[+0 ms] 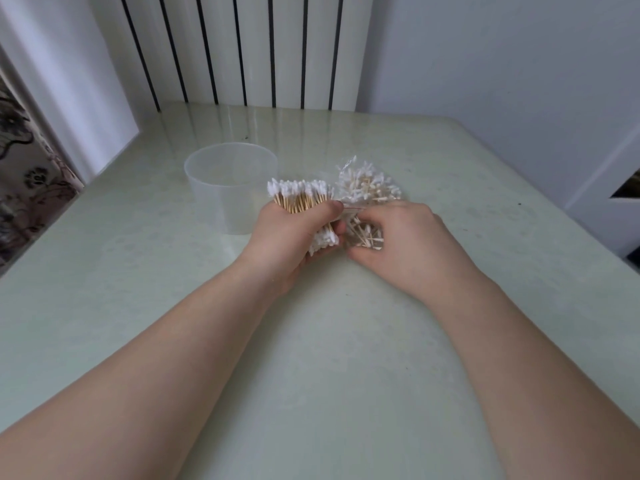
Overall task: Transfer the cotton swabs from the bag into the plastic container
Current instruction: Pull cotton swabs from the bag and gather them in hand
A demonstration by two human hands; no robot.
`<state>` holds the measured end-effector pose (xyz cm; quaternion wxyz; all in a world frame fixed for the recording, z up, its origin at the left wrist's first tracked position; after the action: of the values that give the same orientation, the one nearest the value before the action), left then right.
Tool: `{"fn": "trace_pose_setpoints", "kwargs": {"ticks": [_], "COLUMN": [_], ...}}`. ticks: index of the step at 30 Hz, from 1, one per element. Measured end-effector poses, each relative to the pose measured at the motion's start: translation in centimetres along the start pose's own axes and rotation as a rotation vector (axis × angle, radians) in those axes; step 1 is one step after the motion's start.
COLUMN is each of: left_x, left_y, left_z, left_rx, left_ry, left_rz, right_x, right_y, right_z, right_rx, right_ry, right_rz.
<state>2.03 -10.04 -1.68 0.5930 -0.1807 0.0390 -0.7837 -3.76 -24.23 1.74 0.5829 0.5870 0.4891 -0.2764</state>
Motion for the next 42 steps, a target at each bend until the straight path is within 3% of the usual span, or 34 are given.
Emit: {"fn": "trace_pose_setpoints", "kwargs": {"ticks": [9,16,21,28,34,38,42], "left_x": [0.0,-0.1,0.0,0.0,0.0,0.2,0.5], "left_y": [0.2,0.3,0.5,0.7,0.8,0.7,0.5], "left_z": [-0.4,-0.3,-0.4,-0.5,-0.7,-0.4,-0.3], "left_rx": [-0.004,-0.003,0.007,0.014,0.028,0.065,0.094], "left_ry": [0.011,0.008,-0.004,-0.007,0.020,-0.005,-0.075], "left_rz": [-0.016,-0.001,-0.003,-0.014,-0.050,-0.099,-0.159], "right_x": [0.7,-1.2,-2.4,-3.1,-2.8,-1.9,-0.8], "right_y": [0.4,0.2,-0.5,-0.8,-0.6,-0.3,-0.1], "right_z": [0.6,0.6,1.6,2.0,2.7,1.5,0.9], "right_rx": [0.038,0.110,0.299,0.387,0.447,0.484,0.522], "right_ry": [-0.024,0.106,0.320,0.560,1.100,1.413,1.555], "right_rz": [-0.098,0.129,0.274,0.378,0.581,0.588,0.582]}}
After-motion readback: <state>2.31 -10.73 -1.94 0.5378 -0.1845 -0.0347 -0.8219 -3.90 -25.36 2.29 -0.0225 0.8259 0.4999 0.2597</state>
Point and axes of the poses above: each hand's wrist, its own y-axis towards the middle knuckle, its own x-axis out of the palm, z = x × y, the point moved 5 cm from there along y, towards the middle knuckle, and after that the axes turned 13 degrees about -x, right-handed, at the moved point
